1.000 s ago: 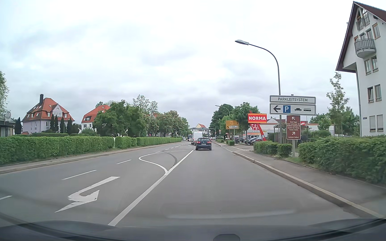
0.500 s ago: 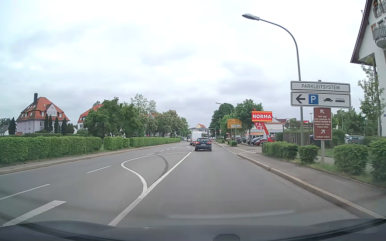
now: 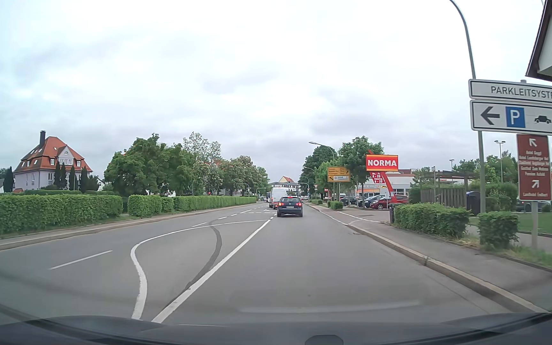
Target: Follow the waypoints while adhering to traffic rules and regulations
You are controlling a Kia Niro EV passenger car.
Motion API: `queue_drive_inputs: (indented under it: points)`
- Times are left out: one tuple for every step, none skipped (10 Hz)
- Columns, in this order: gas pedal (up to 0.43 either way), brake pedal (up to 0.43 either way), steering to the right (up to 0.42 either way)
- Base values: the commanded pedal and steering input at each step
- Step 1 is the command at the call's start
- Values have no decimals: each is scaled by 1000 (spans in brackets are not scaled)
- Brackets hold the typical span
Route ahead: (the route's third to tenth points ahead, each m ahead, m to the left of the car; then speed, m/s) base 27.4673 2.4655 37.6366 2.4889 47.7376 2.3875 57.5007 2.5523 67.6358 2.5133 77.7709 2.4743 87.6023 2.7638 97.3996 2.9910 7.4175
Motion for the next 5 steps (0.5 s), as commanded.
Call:
queue_drive_inputs:
  points:
    - [0, 37, 2]
    - [0, 55, 2]
    - [0, 79, 2]
    - [0, 79, 2]
    - [0, 85, 2]
